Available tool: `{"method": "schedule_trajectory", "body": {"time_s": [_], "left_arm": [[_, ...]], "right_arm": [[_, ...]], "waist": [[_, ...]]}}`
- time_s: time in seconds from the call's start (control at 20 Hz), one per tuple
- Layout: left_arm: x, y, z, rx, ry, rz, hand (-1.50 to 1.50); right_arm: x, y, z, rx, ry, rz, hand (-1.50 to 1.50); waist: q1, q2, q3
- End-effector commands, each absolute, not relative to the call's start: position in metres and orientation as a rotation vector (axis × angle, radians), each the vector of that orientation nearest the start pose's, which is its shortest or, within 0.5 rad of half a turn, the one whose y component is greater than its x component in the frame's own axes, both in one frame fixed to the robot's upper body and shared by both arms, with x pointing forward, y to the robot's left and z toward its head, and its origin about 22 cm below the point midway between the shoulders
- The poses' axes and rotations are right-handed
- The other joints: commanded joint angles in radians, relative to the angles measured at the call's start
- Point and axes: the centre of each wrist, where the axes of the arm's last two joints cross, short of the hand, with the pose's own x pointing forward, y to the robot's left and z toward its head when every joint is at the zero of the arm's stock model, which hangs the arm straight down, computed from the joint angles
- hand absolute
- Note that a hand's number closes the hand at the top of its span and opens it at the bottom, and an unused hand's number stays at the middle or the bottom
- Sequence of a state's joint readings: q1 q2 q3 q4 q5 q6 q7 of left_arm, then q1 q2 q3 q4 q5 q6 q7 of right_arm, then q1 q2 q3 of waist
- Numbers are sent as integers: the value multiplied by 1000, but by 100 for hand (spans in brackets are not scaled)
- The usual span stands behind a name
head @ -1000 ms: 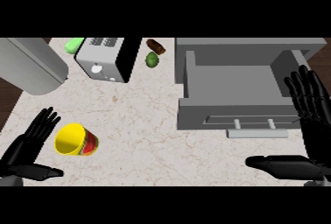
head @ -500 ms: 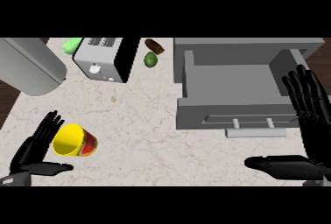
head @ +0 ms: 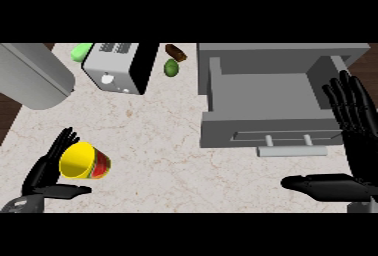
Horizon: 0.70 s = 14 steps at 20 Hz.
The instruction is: Pick up the cup, place it into the drawer and close the drawer
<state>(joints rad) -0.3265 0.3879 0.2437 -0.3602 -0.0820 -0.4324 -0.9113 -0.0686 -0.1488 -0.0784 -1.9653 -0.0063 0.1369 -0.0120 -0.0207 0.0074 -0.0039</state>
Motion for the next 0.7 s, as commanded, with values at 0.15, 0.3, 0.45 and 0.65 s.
{"method": "schedule_trajectory", "body": {"time_s": [0.15, 0.3, 0.45, 0.65], "left_arm": [[234, 398, -125, -216, -1703, -102, -150], [241, 382, -129, -233, -1695, -95, -150], [245, 387, -125, -255, -1702, -77, -150], [249, 393, -119, -308, -1719, -39, -150]], "right_arm": [[233, -258, 126, -43, -2033, 246, -150], [240, -248, 118, -31, -2032, 252, -150], [229, -267, 117, -37, -2026, 242, -150], [222, -260, 114, -27, -2029, 259, -150]], "waist": [[-10, 3, -2], [-4, 4, -1], [-9, 1, 0], [-12, 0, -1]]}}
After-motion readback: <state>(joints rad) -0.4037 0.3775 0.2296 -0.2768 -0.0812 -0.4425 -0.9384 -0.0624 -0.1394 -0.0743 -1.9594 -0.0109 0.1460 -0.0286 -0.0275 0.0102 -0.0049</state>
